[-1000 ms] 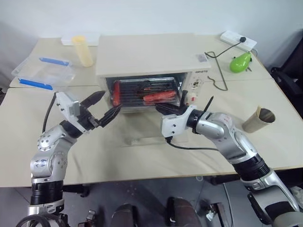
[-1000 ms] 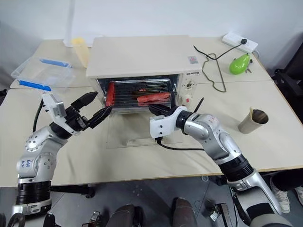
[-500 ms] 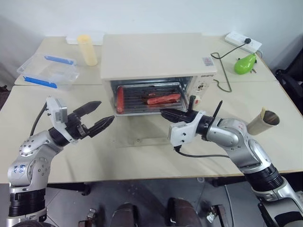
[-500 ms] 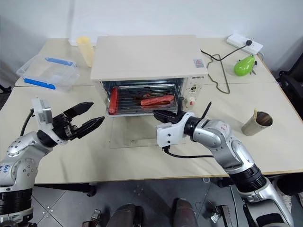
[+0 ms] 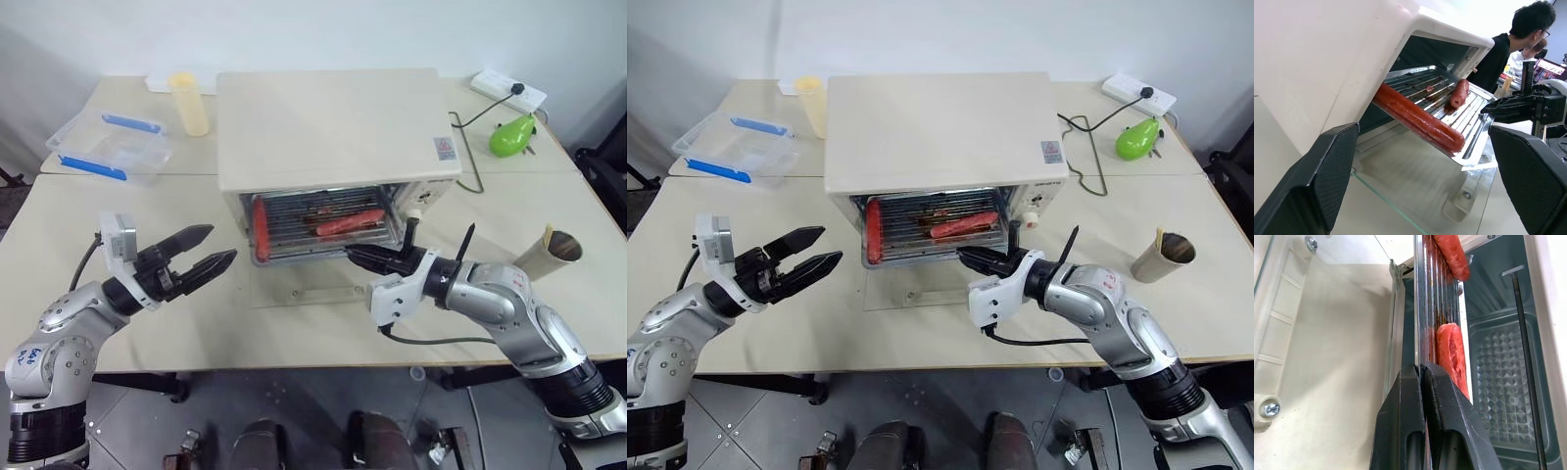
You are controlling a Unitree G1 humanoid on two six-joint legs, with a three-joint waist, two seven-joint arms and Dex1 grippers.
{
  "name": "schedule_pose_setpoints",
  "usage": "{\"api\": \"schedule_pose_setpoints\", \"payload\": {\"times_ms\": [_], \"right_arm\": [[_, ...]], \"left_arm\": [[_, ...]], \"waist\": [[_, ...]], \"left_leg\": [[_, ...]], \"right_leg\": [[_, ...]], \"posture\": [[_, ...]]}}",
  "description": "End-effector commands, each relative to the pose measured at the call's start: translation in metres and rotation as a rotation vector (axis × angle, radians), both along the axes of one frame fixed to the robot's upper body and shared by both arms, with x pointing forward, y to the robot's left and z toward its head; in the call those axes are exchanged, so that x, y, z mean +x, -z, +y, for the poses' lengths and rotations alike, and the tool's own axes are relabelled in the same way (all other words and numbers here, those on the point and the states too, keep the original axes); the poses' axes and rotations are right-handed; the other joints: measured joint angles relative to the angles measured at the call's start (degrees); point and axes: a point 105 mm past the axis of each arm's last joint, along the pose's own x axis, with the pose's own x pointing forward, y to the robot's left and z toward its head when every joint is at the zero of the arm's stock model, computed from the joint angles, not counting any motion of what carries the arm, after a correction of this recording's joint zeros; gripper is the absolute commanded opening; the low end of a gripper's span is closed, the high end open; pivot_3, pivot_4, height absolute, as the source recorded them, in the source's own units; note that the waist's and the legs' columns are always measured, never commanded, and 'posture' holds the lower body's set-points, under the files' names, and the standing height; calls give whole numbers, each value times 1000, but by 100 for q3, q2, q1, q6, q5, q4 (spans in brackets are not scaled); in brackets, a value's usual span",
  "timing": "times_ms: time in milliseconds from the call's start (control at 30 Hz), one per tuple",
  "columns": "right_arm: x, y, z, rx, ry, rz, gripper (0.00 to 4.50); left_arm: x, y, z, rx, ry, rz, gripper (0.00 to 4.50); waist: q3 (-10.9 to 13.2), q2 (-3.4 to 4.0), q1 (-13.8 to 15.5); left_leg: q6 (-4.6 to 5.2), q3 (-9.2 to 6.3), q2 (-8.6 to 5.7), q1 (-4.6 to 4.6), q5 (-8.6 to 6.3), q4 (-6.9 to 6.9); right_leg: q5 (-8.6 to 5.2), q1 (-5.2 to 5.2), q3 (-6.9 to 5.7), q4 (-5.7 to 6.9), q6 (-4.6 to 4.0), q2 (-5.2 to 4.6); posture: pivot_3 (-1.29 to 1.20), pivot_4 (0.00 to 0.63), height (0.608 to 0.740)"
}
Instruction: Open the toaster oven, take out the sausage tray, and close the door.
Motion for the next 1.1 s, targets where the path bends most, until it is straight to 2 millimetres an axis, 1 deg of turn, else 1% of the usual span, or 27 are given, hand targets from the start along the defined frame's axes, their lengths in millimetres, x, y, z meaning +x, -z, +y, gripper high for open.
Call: {"api": "schedule_pose_setpoints", "payload": {"times_ms": [33, 200, 333, 500, 767, 867, 967, 1100], "right_arm": [[5, -30, 1, 41, -5, -100, 32], [9, -34, 3, 37, -14, -108, 32], [9, -33, 6, 39, -26, -103, 32], [9, -26, 4, 23, -20, -76, 32], [6, -19, -4, 7, -11, -53, 32], [4, -18, -7, 3, -4, -50, 32], [1, -15, -15, -1, 26, -42, 32], [-11, -10, -19, 17, 38, -19, 32]], "left_arm": [[-6, -19, -17, -12, 84, -74, 4500], [-3, -22, -20, -11, 91, -93, 4500], [9, -30, -24, -26, 81, -145, 4500], [21, -41, -24, -36, 61, -206, 4500], [47, -45, -25, -23, 13, -256, 4500], [49, -45, -25, -28, 24, -257, 4500], [51, -43, -25, -27, 30, -255, 4500], [49, -40, -24, -38, 35, -236, 4500]], "waist": [[0, 0, 4], [0, 0, 22], [1, -1, 21], [1, -1, 13], [1, -2, 31], [1, -2, 21], [1, -2, 34], [1, -3, 39]], "left_leg": [[0, 1, 1, 0, 0, 1], [-1, -3, 0, -1, -2, -11], [-1, 0, -3, -3, -3, -14], [-1, 3, -1, -2, -3, -7], [-1, 8, -4, -5, -3, -7], [-1, 11, -3, -5, -3, -3], [-1, 10, 0, -6, -3, 7], [-1, 9, -1, -5, -3, 12]], "right_leg": [[0, -1, 0, 1, 0, 1], [0, -3, -5, 1, 0, 0], [0, -6, -7, -1, 0, 1], [0, -6, -5, 1, 0, 3], [0, -3, -12, 1, 0, 2], [0, -2, -15, 2, 0, 2], [0, -1, -14, 7, 0, 3], [0, 13, -21, 5, 0, 3]], "posture": [[0, 150, 740], [0, 150, 740], [0, 150, 740], [0, 150, 740], [0, 150, 740], [0, 150, 740], [0, 150, 740], [0, 150, 740]]}}
